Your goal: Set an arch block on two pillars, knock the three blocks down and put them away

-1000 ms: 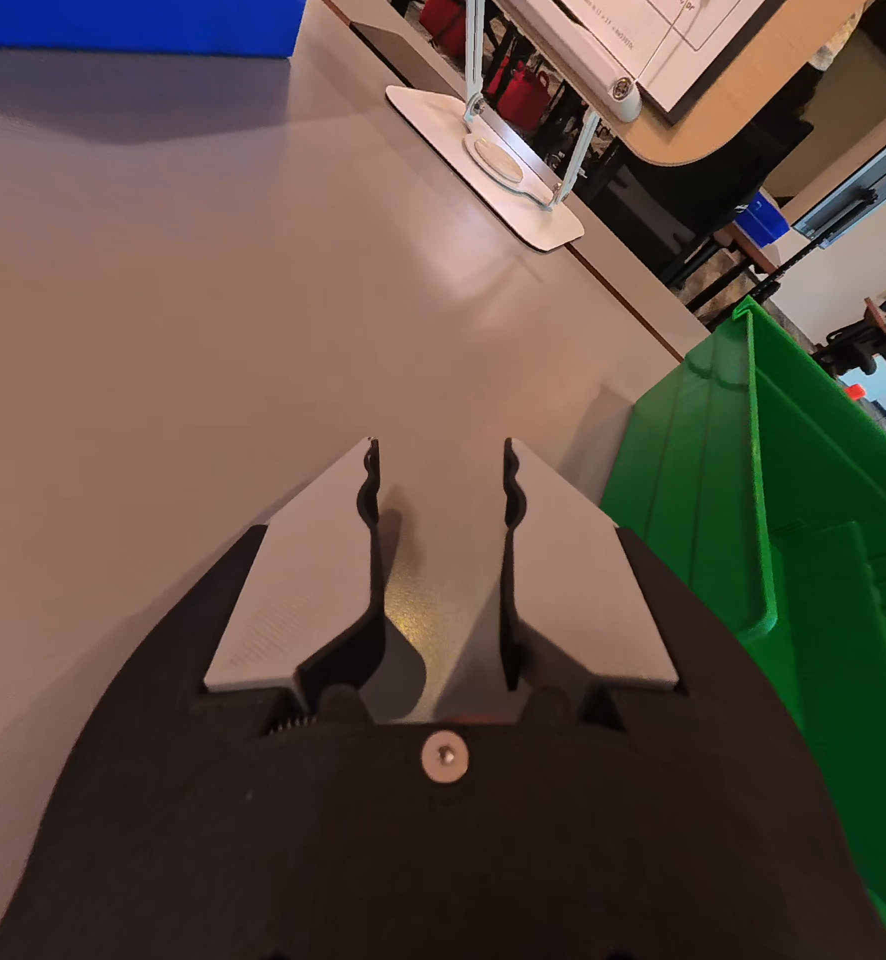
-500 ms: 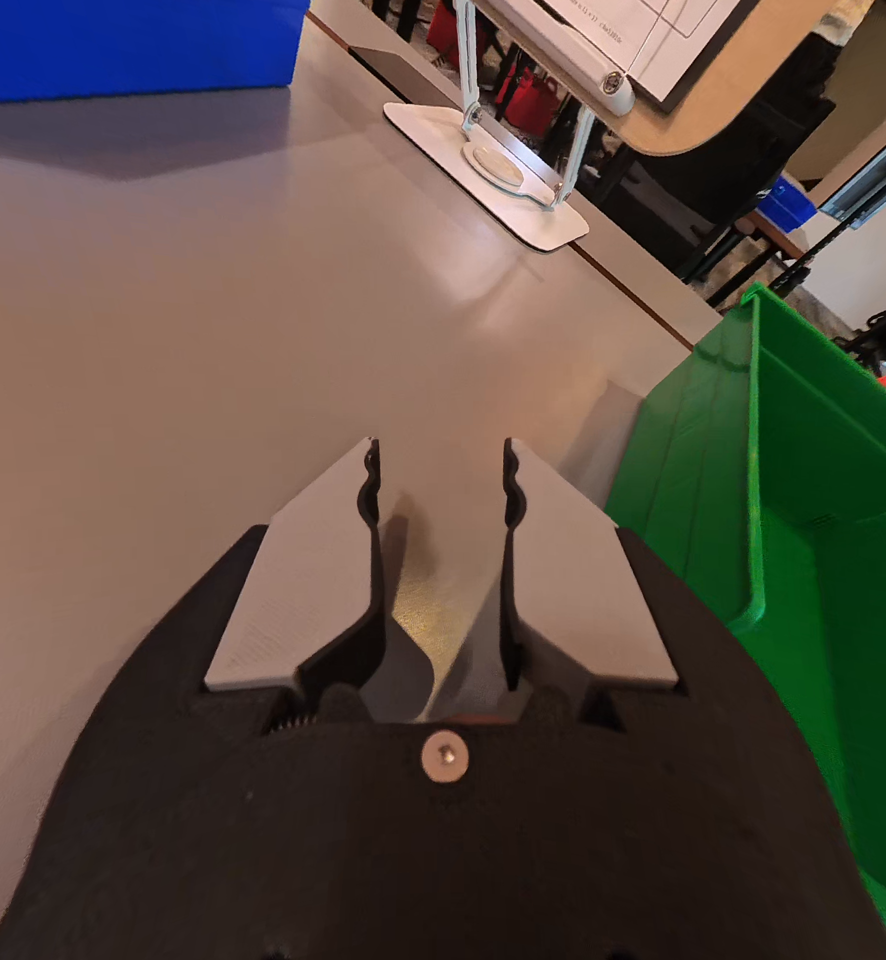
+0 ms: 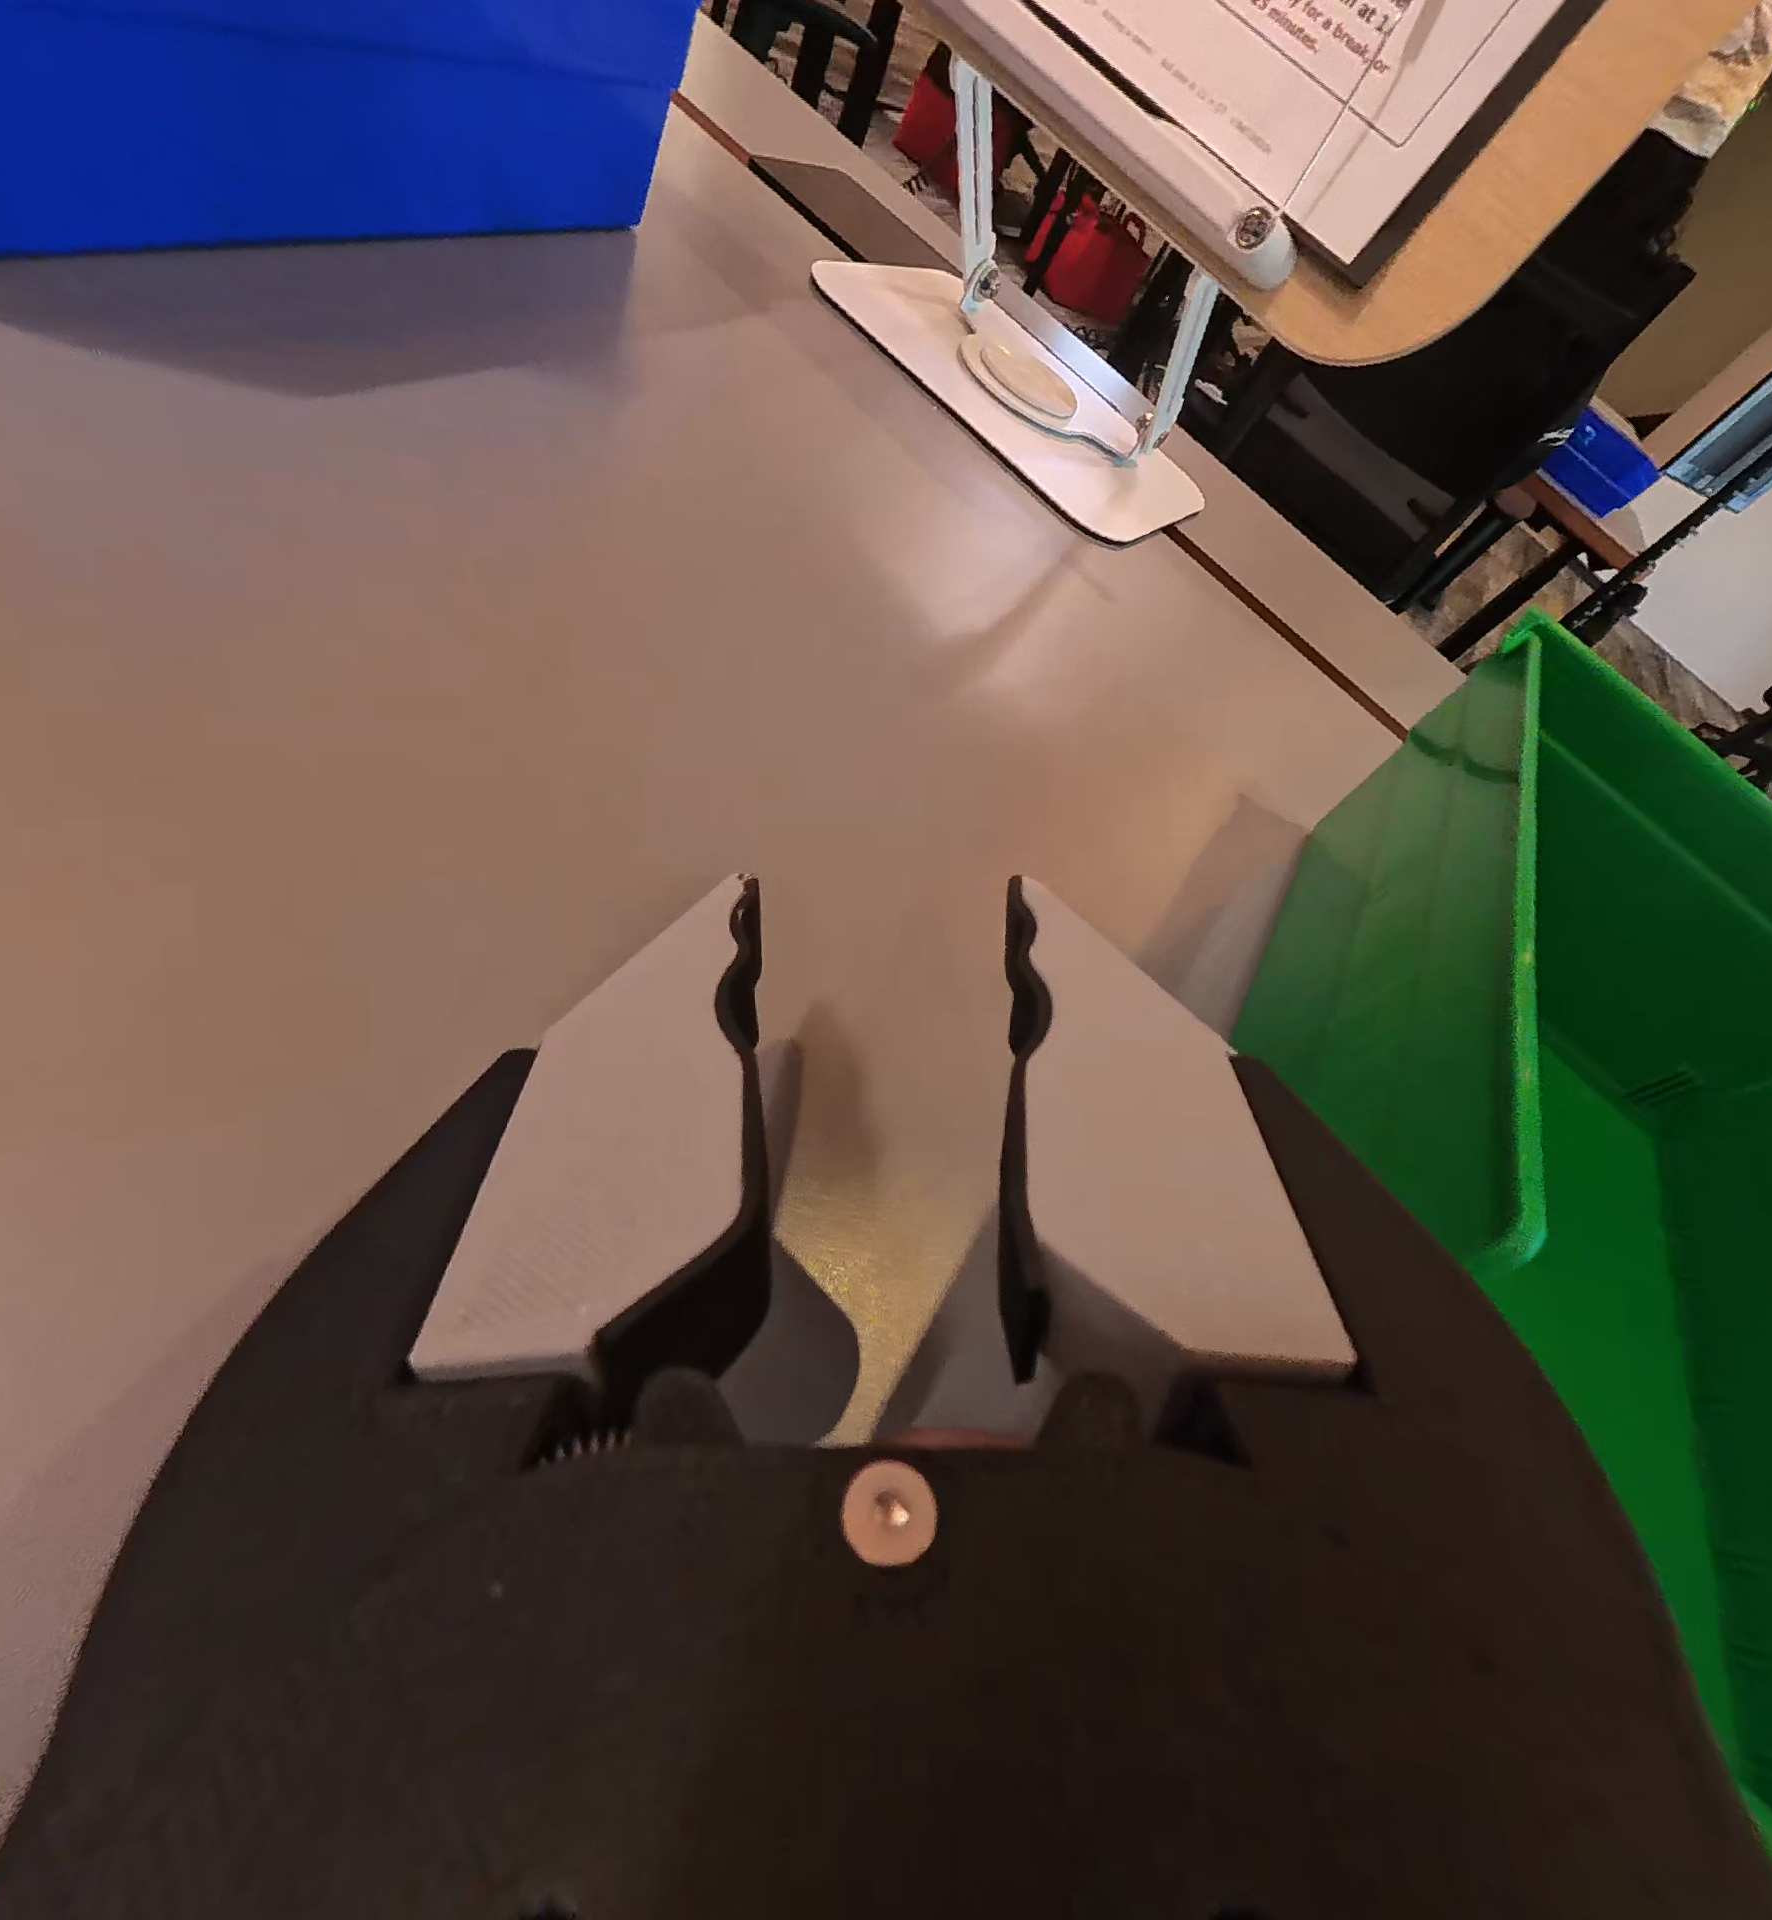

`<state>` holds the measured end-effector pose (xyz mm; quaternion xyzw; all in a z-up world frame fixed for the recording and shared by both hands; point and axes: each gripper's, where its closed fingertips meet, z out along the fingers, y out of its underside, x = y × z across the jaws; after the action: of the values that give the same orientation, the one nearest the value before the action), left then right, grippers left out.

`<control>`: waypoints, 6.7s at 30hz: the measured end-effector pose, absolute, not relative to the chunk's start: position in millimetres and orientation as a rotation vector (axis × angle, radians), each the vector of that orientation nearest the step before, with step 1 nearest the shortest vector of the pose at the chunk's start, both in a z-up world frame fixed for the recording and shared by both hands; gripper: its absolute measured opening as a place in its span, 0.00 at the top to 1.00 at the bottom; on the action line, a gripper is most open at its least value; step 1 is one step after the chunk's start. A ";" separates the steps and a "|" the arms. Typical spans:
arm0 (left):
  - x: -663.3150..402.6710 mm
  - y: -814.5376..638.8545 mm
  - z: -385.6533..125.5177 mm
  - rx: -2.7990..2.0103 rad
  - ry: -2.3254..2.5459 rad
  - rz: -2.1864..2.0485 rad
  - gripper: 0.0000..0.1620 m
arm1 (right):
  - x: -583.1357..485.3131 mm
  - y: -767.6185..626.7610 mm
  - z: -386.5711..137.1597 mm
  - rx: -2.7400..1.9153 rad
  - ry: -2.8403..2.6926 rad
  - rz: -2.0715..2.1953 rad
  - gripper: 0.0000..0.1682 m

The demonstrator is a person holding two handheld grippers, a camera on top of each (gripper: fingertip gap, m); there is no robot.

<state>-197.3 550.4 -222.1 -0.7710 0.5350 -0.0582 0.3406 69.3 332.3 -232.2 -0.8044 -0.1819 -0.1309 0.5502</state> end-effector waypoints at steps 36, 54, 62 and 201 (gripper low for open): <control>-32.1 253.7 -179.8 -0.764 1.634 -1.256 0.81 | -42.1 263.0 -171.3 -1.427 -0.733 0.622 0.82; -38.7 249.4 -178.4 -0.809 1.629 -1.390 0.81 | -44.3 264.6 -166.4 -1.404 -0.698 0.612 0.73; -36.9 244.5 -181.4 -0.805 1.653 -1.382 0.81 | -51.0 258.3 -168.0 -1.395 -0.745 0.647 0.82; -222.4 503.6 -170.7 -1.908 0.924 -0.740 0.77 | -51.6 459.2 -195.2 -1.630 -0.732 0.775 0.73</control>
<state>-222.4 503.6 -170.7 -0.7657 0.3709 -0.2971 0.4333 -51.6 459.2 -195.2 -0.6923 -0.3108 0.3291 0.5620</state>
